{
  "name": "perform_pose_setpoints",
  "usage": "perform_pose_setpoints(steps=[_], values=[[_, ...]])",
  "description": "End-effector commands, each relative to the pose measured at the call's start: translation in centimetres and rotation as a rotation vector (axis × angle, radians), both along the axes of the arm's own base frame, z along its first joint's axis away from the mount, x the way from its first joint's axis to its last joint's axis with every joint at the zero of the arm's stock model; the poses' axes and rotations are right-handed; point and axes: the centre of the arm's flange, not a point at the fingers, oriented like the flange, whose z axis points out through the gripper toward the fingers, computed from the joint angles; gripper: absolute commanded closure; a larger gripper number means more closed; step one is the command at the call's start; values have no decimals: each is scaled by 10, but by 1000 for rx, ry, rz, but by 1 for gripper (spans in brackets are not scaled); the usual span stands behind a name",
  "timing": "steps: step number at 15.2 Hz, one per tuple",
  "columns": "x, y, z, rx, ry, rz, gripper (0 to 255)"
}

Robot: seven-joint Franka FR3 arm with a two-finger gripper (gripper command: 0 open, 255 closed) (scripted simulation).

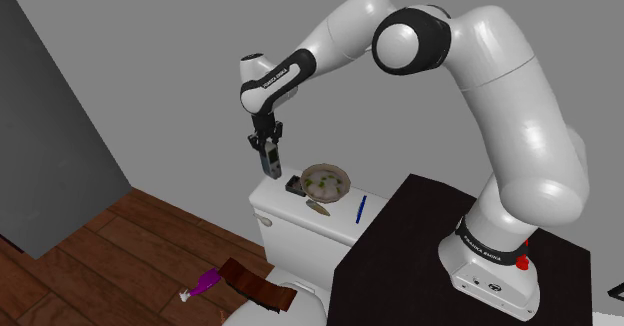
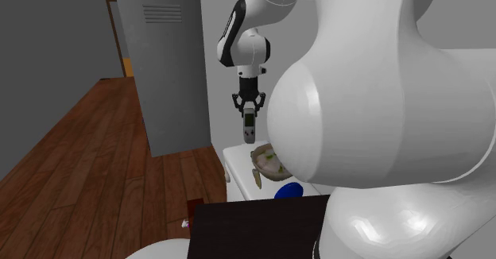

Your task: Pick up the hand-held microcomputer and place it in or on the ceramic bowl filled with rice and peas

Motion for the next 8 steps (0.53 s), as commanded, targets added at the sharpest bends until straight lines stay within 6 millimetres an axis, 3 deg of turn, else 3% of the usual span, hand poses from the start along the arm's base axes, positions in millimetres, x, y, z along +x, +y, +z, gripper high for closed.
perform_pose_setpoints(steps=[1, 8], values=[[0, 0, 12, 0, 0, 0, 255], [0, 0, 49, 0, 0, 0, 255]])
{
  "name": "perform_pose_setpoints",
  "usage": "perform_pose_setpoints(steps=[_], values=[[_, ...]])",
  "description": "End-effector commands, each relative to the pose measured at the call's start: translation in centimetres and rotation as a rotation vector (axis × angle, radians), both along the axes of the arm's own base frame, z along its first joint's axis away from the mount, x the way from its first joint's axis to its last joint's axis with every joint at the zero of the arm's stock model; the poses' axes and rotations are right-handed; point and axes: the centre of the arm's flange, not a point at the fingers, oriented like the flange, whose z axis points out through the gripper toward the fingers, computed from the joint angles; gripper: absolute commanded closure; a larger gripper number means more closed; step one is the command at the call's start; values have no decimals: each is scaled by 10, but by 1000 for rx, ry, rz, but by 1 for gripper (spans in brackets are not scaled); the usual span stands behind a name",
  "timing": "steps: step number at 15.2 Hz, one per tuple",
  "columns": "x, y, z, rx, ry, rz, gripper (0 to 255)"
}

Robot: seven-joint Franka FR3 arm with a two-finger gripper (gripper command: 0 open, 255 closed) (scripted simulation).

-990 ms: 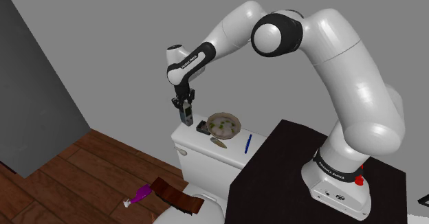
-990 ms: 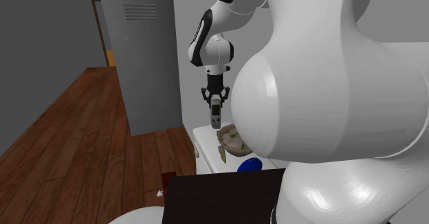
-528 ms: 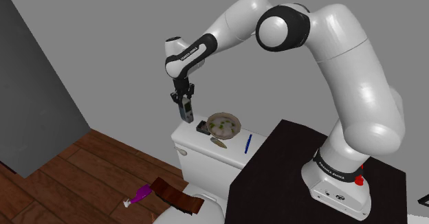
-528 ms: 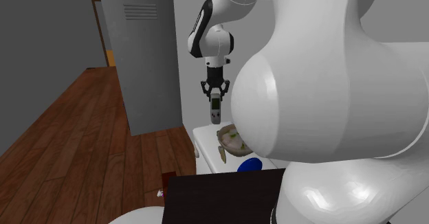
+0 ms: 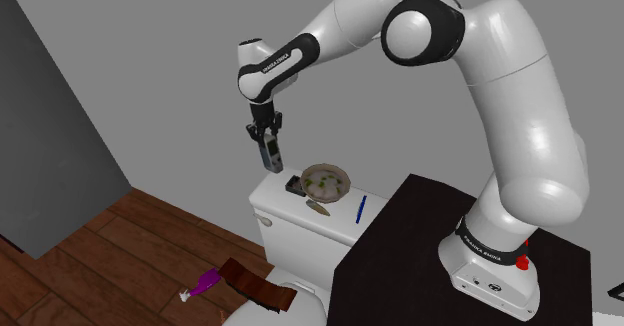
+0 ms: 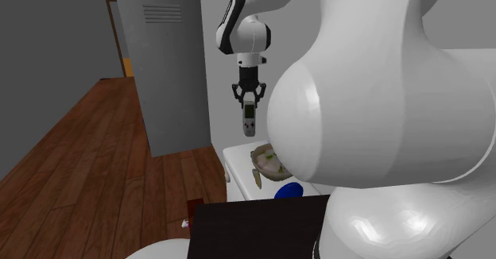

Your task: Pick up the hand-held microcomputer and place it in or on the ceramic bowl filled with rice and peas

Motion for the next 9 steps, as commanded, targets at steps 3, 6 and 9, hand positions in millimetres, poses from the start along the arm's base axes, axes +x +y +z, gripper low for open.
perform_pose_setpoints(steps=[3, 6, 9], values=[[2, 0, 23, 0, 0, 0, 255], [2, 0, 39, 0, 0, 0, 255], [2, 0, 54, 0, 0, 0, 255]])
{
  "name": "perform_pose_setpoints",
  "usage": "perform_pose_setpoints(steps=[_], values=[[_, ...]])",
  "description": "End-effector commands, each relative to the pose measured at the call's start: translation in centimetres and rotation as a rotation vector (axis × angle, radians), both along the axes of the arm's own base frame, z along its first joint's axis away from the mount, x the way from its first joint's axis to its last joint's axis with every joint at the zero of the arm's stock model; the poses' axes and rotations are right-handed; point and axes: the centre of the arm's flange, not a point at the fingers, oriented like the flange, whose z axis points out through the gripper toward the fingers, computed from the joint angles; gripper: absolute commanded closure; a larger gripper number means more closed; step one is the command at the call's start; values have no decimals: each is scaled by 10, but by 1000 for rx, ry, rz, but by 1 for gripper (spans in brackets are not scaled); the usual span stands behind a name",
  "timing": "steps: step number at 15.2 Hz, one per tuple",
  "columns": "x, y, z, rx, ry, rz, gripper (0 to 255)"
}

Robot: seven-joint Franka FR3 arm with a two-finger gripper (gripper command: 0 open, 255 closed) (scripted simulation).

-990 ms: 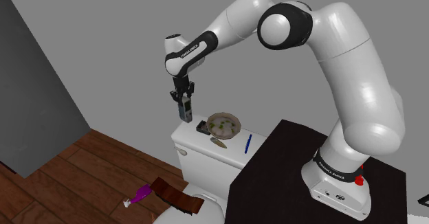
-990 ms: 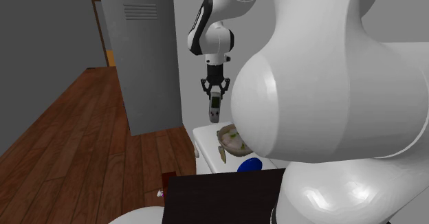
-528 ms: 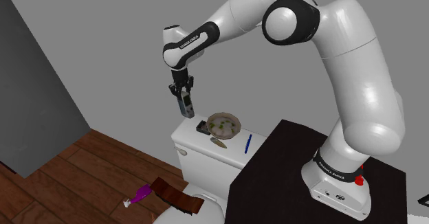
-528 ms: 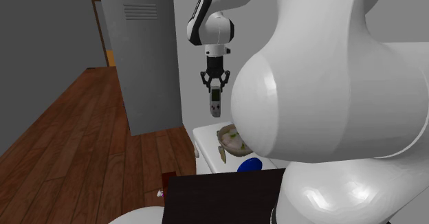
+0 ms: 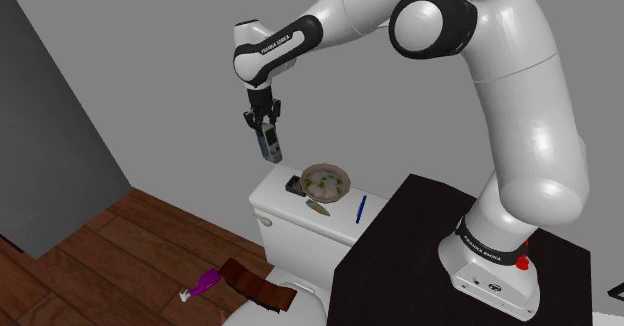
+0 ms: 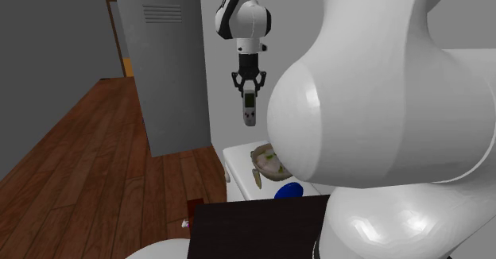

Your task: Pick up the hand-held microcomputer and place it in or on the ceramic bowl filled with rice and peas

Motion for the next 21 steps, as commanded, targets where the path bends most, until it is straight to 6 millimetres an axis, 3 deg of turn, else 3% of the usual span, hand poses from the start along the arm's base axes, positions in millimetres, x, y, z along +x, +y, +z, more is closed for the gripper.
perform_pose_setpoints(steps=[1, 7, 21], values=[[-1, 0, 12, 0, 0, 0, 255], [-1, 0, 39, 0, 0, 0, 255], [-169, -64, 81, 0, 0, 0, 255]])
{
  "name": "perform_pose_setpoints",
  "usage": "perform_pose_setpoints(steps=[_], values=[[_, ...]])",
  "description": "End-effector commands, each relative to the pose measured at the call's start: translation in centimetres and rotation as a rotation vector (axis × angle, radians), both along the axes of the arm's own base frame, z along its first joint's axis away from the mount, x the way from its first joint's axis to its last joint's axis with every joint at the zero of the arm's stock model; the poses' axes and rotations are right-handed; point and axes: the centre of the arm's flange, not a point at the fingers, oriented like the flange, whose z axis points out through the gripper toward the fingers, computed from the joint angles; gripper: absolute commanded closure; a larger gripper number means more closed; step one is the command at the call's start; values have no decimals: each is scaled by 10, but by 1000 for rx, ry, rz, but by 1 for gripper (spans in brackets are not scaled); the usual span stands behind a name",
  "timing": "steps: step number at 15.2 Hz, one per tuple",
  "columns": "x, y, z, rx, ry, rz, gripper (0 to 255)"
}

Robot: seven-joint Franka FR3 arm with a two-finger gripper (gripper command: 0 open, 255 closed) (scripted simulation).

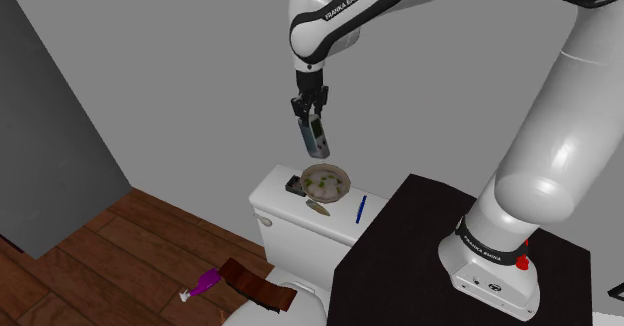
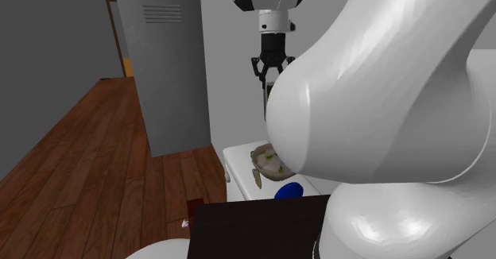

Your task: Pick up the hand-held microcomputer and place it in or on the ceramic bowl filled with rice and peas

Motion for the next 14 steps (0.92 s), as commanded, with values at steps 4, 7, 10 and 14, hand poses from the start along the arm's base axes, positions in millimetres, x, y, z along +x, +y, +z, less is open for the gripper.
perform_pose_setpoints(steps=[4, 7, 10, 14], values=[[-56, -18, 9, 0, 0, 0, 255], [-56, -18, -7, 0, 0, 0, 255], [-56, -18, -23, 0, 0, 0, 255], [-56, -18, -44, 0, 0, 0, 255]])
